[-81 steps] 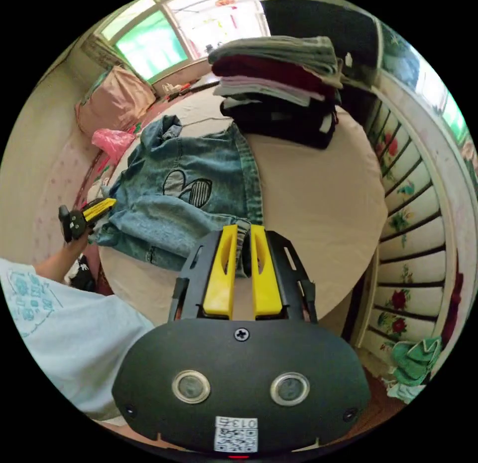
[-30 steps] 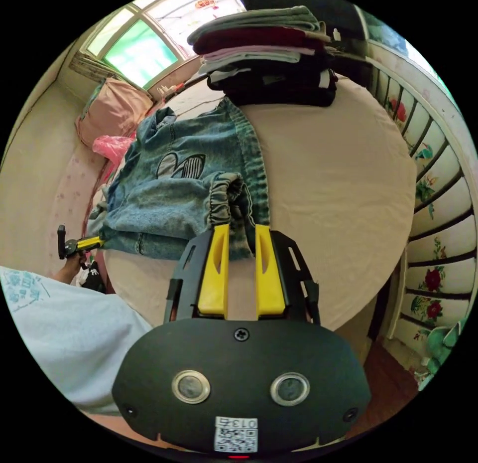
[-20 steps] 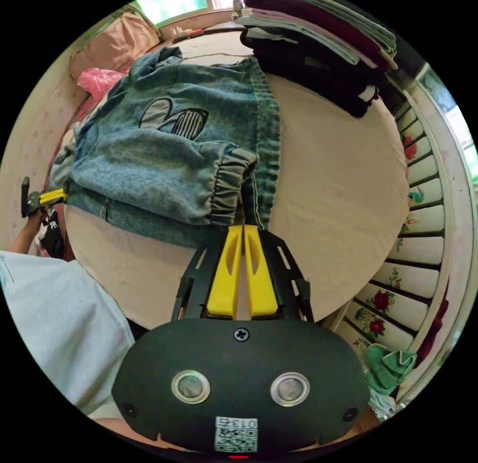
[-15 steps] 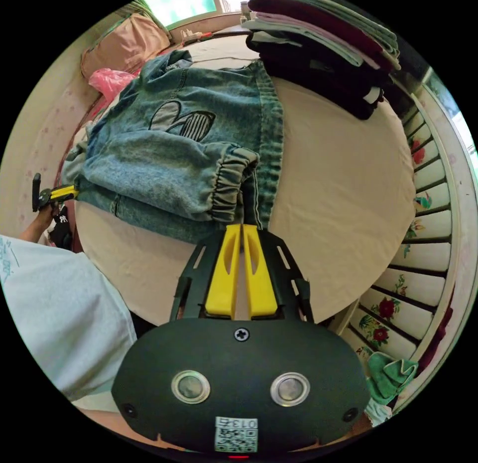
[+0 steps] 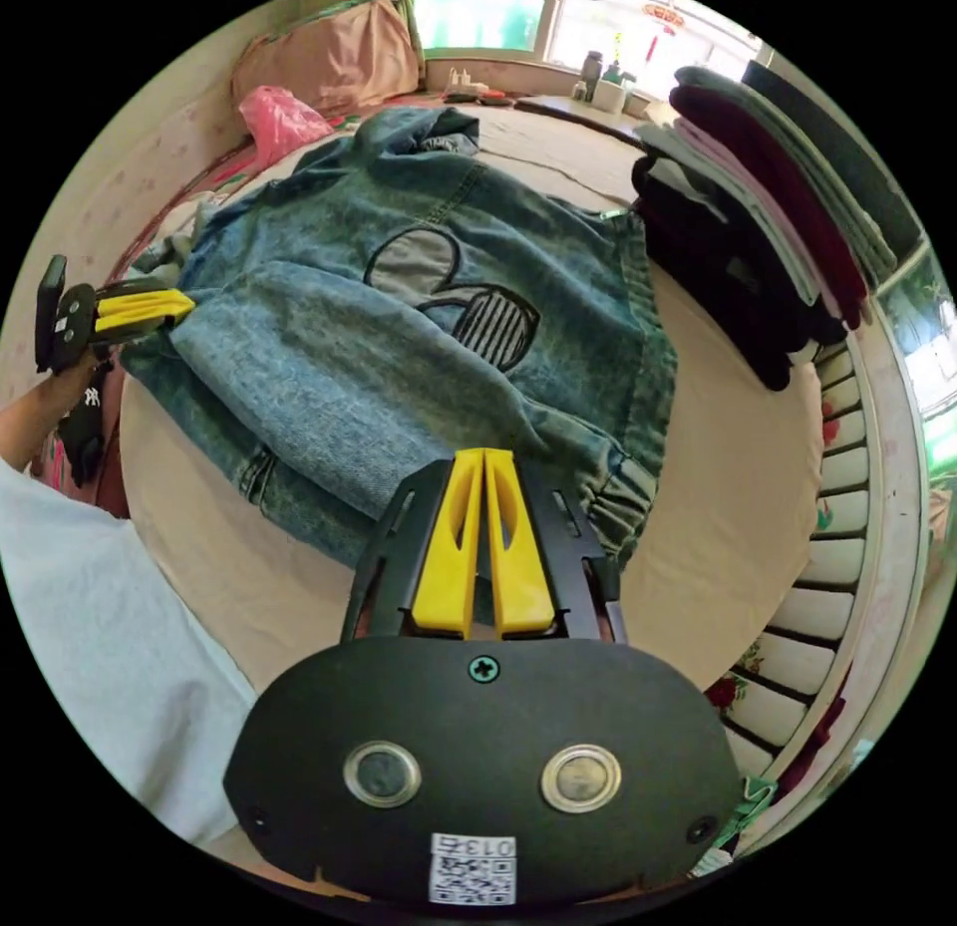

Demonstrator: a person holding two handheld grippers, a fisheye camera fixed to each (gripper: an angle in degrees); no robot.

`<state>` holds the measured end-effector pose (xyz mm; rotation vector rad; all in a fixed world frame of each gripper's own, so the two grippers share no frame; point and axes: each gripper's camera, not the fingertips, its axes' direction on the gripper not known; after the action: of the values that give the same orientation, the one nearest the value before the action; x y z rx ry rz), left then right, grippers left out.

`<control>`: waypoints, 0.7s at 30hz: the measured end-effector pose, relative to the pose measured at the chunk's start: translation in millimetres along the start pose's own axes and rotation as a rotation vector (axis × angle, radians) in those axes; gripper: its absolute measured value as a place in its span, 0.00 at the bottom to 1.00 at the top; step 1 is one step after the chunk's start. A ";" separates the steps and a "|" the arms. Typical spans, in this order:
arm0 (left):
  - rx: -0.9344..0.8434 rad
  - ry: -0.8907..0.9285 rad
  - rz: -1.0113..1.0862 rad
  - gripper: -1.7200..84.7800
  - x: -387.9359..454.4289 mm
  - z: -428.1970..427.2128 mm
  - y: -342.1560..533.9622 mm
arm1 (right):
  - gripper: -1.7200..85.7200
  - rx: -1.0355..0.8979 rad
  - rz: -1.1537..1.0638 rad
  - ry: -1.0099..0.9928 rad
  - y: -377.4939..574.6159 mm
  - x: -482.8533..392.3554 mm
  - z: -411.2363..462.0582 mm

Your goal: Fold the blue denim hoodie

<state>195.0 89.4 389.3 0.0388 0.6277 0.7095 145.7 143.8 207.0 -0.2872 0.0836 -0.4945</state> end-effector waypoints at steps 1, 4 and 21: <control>0.004 0.056 -0.007 0.02 -1.9 12.2 6.9 | 0.02 -0.032 0.009 -0.055 -3.2 5.8 11.1; 0.037 0.065 -0.008 0.02 -7.8 7.7 11.2 | 0.02 -0.037 0.049 -0.153 -11.4 20.2 13.1; 0.038 0.095 -0.368 0.14 -288.4 53.3 -104.0 | 0.11 0.009 -0.494 0.130 -317.7 71.9 36.7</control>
<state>118.0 -159.6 559.4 -0.0744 0.7159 0.3450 69.5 -148.6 334.0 -0.2658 0.1383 -1.0037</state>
